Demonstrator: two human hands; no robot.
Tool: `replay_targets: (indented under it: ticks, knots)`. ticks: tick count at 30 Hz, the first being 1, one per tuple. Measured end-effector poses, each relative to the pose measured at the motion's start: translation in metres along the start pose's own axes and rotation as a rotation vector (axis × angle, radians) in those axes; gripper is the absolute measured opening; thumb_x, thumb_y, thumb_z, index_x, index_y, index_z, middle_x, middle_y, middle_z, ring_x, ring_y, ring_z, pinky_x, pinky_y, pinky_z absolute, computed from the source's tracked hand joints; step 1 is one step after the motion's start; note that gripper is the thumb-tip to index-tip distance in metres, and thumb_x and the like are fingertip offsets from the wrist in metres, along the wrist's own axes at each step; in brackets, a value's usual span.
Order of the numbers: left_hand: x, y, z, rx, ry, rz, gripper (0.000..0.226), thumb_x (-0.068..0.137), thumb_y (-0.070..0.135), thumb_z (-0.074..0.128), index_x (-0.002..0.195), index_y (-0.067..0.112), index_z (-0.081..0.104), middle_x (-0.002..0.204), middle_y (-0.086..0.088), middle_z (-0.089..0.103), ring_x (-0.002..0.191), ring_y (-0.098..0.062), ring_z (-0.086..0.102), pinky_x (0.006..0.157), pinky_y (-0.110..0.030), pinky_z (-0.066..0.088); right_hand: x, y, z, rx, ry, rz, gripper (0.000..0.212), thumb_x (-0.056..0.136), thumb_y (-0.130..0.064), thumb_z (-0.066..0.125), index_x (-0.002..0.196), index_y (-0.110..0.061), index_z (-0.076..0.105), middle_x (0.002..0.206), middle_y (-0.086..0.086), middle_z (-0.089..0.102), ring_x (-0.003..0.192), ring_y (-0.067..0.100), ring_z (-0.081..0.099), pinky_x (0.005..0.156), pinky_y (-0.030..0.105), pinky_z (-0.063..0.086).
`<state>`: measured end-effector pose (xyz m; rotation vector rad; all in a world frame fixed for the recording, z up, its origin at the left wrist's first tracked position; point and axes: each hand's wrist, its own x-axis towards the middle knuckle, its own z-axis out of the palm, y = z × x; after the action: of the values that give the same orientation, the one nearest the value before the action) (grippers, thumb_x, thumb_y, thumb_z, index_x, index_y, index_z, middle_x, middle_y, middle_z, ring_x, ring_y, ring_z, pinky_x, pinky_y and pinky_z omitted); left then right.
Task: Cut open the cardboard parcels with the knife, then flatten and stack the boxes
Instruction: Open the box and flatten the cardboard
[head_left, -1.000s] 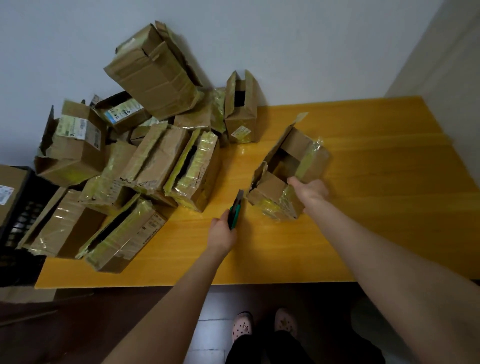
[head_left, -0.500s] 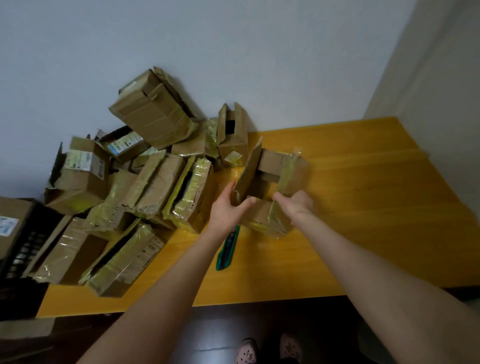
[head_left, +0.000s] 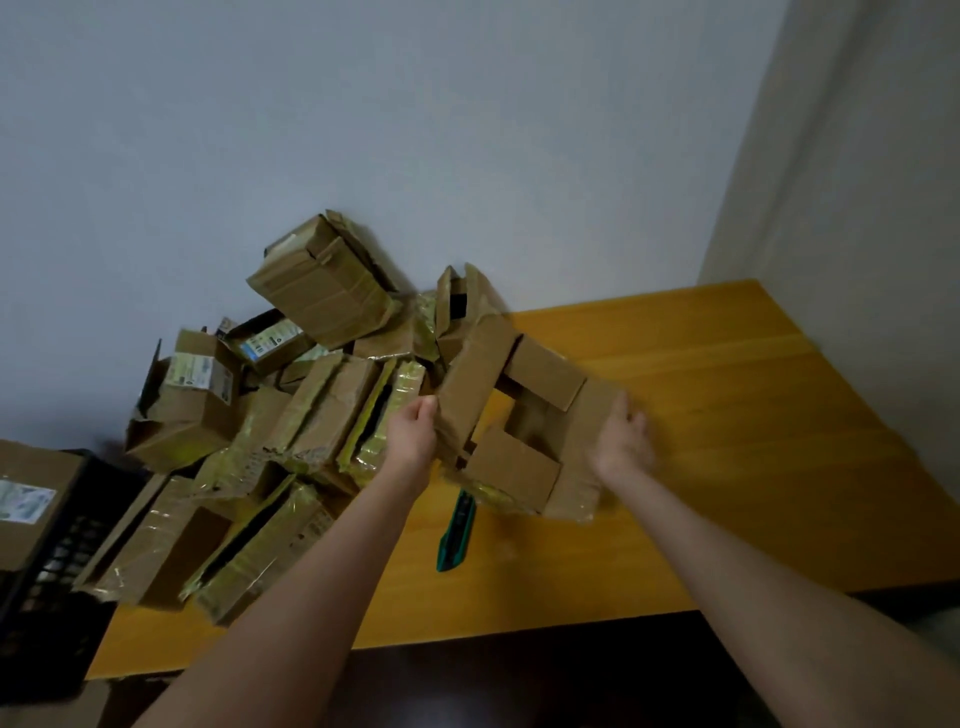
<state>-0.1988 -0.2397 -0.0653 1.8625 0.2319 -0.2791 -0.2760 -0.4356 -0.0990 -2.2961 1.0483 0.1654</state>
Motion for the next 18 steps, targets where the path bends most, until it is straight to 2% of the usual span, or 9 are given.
replay_targets:
  ticks: [2, 4, 6, 8, 9, 11, 14, 16, 18]
  knots:
    - [-0.005, 0.009, 0.000, 0.050, -0.051, 0.097, 0.031, 0.103, 0.025, 0.040, 0.093, 0.010, 0.065, 0.086, -0.009, 0.058, 0.082, -0.021, 0.055, 0.070, -0.033, 0.044, -0.004, -0.010, -0.008, -0.233, 0.065, -0.133, 0.098, 0.090, -0.029, 0.065, 0.153, -0.014, -0.008, 0.159, 0.018, 0.006, 0.146, 0.036, 0.011, 0.116, 0.043, 0.022]
    - [-0.008, 0.016, -0.002, 0.103, -0.117, 0.165, 0.032, 0.104, 0.024, 0.040, 0.086, 0.010, 0.063, 0.079, -0.005, 0.056, 0.075, -0.017, 0.052, 0.065, -0.029, 0.042, -0.004, -0.021, -0.014, -0.396, 0.096, -0.194, 0.109, 0.084, -0.049, 0.066, 0.152, -0.011, -0.011, 0.159, 0.020, -0.008, 0.147, 0.037, -0.008, 0.118, 0.048, 0.002]
    - [-0.011, 0.022, -0.005, 0.204, -0.208, 0.259, 0.033, 0.104, 0.025, 0.040, 0.091, 0.008, 0.065, 0.077, -0.002, 0.056, 0.072, -0.014, 0.051, 0.063, -0.025, 0.040, -0.001, -0.028, -0.018, -0.444, 0.109, -0.192, 0.115, 0.081, -0.059, 0.064, 0.152, -0.009, -0.012, 0.159, 0.020, -0.012, 0.146, 0.039, -0.011, 0.118, 0.052, 0.000]
    - [-0.011, 0.024, -0.011, 0.255, -0.304, 0.326, 0.034, 0.103, 0.026, 0.041, 0.092, 0.006, 0.066, 0.077, -0.003, 0.058, 0.071, -0.014, 0.052, 0.065, -0.024, 0.041, 0.002, -0.032, -0.019, -0.399, 0.109, -0.161, 0.117, 0.079, -0.061, 0.065, 0.152, -0.009, -0.010, 0.160, 0.018, -0.003, 0.147, 0.039, 0.002, 0.117, 0.052, 0.012]
    - [-0.010, 0.025, -0.014, 0.253, -0.337, 0.330, 0.034, 0.103, 0.025, 0.041, 0.094, 0.004, 0.066, 0.079, -0.005, 0.059, 0.073, -0.016, 0.053, 0.068, -0.026, 0.043, 0.002, -0.031, -0.019, -0.370, 0.111, -0.156, 0.116, 0.080, -0.060, 0.066, 0.152, -0.010, -0.010, 0.160, 0.017, 0.006, 0.144, 0.038, 0.016, 0.113, 0.049, 0.025]
    - [-0.006, 0.025, -0.021, 0.231, -0.357, 0.321, 0.032, 0.103, 0.025, 0.042, 0.095, 0.006, 0.067, 0.082, -0.006, 0.061, 0.077, -0.018, 0.055, 0.073, -0.032, 0.045, 0.001, -0.030, -0.019, -0.338, 0.113, -0.181, 0.108, 0.085, -0.052, 0.065, 0.152, -0.011, -0.009, 0.155, 0.014, 0.024, 0.129, 0.033, 0.042, 0.093, 0.041, 0.045]
    - [0.002, 0.018, -0.028, 0.297, -0.283, 0.364, 0.026, 0.103, 0.023, 0.044, 0.091, 0.019, 0.067, 0.085, 0.002, 0.061, 0.082, -0.013, 0.055, 0.074, -0.029, 0.043, -0.007, -0.037, -0.016, -0.304, 0.051, -0.236, 0.080, 0.097, -0.044, 0.048, 0.154, -0.013, 0.001, 0.150, 0.013, 0.036, 0.119, 0.033, 0.053, 0.082, 0.037, 0.047]
    - [0.006, 0.010, -0.032, 0.346, -0.189, 0.372, 0.025, 0.102, 0.024, 0.045, 0.102, 0.018, 0.069, 0.093, 0.003, 0.063, 0.093, -0.017, 0.057, 0.080, -0.034, 0.047, -0.012, -0.046, -0.013, -0.214, 0.030, -0.233, 0.052, 0.102, -0.036, 0.037, 0.147, -0.013, 0.027, 0.138, 0.014, 0.049, 0.116, 0.035, 0.054, 0.084, 0.038, 0.044]
    - [0.007, 0.004, -0.037, 0.282, -0.090, 0.339, 0.028, 0.102, 0.029, 0.045, 0.113, 0.017, 0.068, 0.103, 0.003, 0.064, 0.104, -0.020, 0.058, 0.088, -0.039, 0.050, -0.012, -0.051, -0.008, -0.089, 0.046, -0.210, 0.034, 0.103, -0.029, 0.034, 0.127, -0.012, 0.051, 0.121, 0.014, 0.060, 0.110, 0.036, 0.057, 0.084, 0.038, 0.044]
